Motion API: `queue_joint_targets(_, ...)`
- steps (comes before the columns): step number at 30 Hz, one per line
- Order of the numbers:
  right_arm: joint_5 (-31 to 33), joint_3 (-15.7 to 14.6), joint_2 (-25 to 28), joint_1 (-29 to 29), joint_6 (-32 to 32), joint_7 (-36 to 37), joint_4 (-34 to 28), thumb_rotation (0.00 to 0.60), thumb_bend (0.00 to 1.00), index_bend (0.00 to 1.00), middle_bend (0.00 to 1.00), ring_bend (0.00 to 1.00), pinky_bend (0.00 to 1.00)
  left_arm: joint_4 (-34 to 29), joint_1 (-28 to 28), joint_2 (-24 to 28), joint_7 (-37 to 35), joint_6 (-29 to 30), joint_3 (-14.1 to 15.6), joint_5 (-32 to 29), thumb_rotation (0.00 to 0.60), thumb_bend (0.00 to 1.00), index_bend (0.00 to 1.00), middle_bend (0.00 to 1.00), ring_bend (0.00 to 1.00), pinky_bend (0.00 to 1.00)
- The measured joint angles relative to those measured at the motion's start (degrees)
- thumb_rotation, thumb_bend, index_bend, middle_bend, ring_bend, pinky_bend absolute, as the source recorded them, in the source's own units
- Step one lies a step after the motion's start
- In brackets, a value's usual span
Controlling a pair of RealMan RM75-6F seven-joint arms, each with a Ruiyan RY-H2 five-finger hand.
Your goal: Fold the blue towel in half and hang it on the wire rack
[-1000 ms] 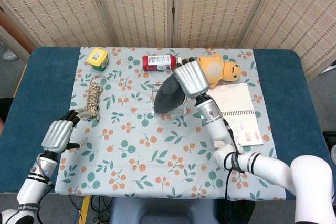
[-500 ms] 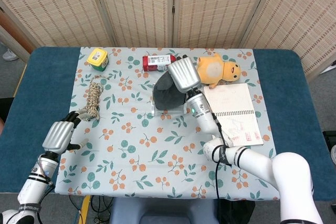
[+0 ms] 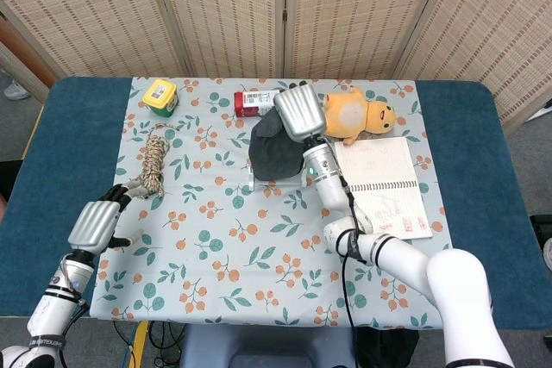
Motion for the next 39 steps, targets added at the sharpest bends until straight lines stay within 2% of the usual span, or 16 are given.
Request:
queue_joint_targets(4, 0.9, 0.1, -1.2, 1.1, -1.5, 0.2, 3.2, 0.6, 0.51, 0.79, 0.64, 0.53, 0.52, 0.0, 0.0, -0.1, 0.1, -0.1, 0.0, 0.0, 0.6, 0.25, 0.21, 0.15, 0.14, 0.34)
queue_joint_targets(6, 1.6, 0.0, -2.0, 1.6, -2.6, 0.1, 4.8, 0.6, 0.47, 0.74, 0.62, 0.52, 0.52, 0.0, 0.0, -0.1, 0.0, -0.1, 0.1, 0.0, 0.6, 0.25, 0.21, 0.15, 0.14, 0.34)
queue_joint_targets(8, 2.3, 0.0, -2.6, 2.0, -3.4, -0.3, 6.0, 0.6, 0.38, 0.61, 0.58, 0.49, 0.52, 0.0, 0.0, 0.0, 0.0, -0.1, 0.0, -0.1, 0.6, 0.25, 0.21, 0.15, 0.14, 0.34)
queue_joint_targets(14, 5.6, 0.5, -4.1, 3.2, -5.7, -3.0, 8.4, 0.6, 0.15, 0.3, 0.45, 0.38, 0.47, -0.2, 0.2, 0.3, -0.1, 0.0, 0.0, -0.1, 0.6, 0.25, 0.21, 0.15, 0.14, 0.34)
queue_joint_targets(18, 7.7, 1.2, -5.1, 4.4, -6.9, -4.5, 10.0, 0.6, 0.03, 0.14, 0.38, 0.32, 0.45, -0.2, 0.4, 0.5, -0.2, 0.1, 0.0, -0.1, 0.6, 0.25, 0.21, 0.15, 0.14, 0.34)
queue_joint_targets(20, 8.0, 1.4, -5.4, 4.7, -6.9, -4.6, 10.5, 0.6, 0.0, 0.09, 0.36, 0.31, 0.44, -0.2, 0.5, 0.5, -0.3, 0.2, 0.0, -0.1, 0.6, 0.25, 0.21, 0.15, 0.14, 0.34)
queue_joint_targets(29, 5.8, 0.3, -3.0, 3.1, -4.3, -2.7, 6.9, 0.6, 0.01, 0.1, 0.38, 0.3, 0.44, 0.2, 0.5, 0.5, -0.3, 0.1, 0.0, -0.1, 0.6, 0.25, 0.21, 0.15, 0.14, 0.34)
queue_joint_targets(32, 4.7, -0.5, -0.8, 1.4, -2.5, -2.3, 3.0, 0.6, 0.1, 0.2, 0.42, 0.32, 0.44, 0.2, 0.5, 0.6, -0.4, 0.3, -0.4, -0.3, 0.6, 0.25, 0.21, 0.15, 0.14, 0.34)
queue_joint_targets(36, 3.1, -1.8, 3.5, -2.1, 0.7, -2.0, -5.2, 0.6, 0.26, 0.33, 0.48, 0.36, 0.44, 0.3, 0.5, 1.0, -0.1, 0.7, -0.8, -0.4, 0.6, 0.25, 0.21, 0.15, 0.14, 0.34)
queue_joint_targets(39, 1.8, -3.0, 7.5, -5.3, 3.5, -2.2, -12.5, 0.6, 0.3, 0.4, 0.52, 0.4, 0.46, 0.3, 0.5, 1.4, 0.1, 0.8, -1.0, -0.7, 0.6, 0.25, 0.21, 0.15, 0.14, 0.34)
